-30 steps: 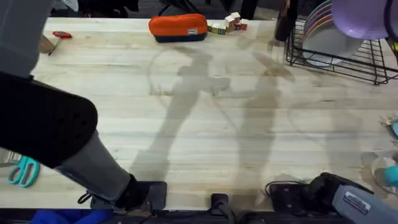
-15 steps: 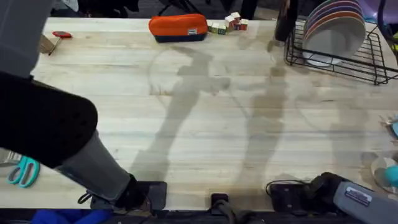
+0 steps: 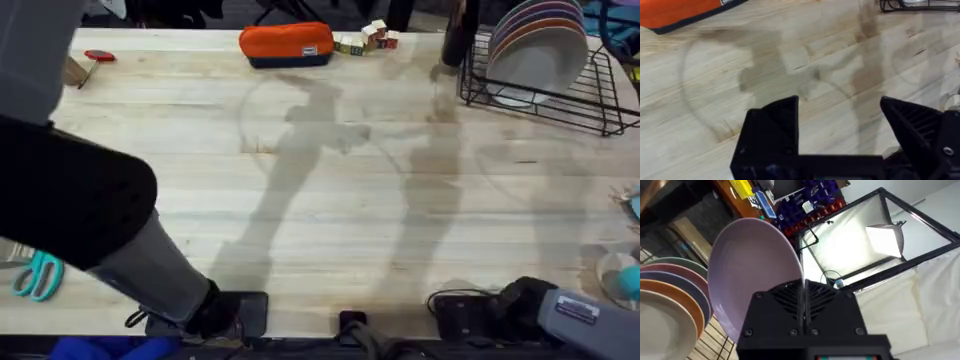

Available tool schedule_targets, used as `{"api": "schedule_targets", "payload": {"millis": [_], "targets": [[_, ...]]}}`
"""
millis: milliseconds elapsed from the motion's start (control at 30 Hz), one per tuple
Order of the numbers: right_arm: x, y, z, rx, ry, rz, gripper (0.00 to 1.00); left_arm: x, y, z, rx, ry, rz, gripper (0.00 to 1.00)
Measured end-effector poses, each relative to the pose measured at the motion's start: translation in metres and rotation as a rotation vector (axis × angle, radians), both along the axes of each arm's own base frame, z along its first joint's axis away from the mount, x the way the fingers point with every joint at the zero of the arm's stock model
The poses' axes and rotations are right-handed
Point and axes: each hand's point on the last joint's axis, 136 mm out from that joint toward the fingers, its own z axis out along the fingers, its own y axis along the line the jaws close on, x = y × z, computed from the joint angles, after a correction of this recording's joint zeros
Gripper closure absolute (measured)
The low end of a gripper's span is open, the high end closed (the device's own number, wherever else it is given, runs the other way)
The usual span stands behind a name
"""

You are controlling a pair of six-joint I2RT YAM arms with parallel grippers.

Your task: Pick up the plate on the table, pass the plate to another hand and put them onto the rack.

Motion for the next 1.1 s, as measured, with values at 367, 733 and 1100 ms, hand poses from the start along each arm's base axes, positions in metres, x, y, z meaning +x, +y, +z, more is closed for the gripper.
{"api": "schedule_targets", "payload": {"millis": [367,733,1100], "targets": [[0.000,0.000,-0.011,0.018,0.043,0.003,0.973,0.000,0.000,0.000,0.000,0.000,0.000,0.006],[-0.001,0.017,-0.057,-0.070,0.246,0.104,0.973,0.000,0.000,0.000,0.000,0.000,0.000,0.008],[-0.005,0.030,-0.079,-0.248,0.356,0.200,0.973,0.000,0.000,0.000,0.000,0.000,0.000,0.006]]}}
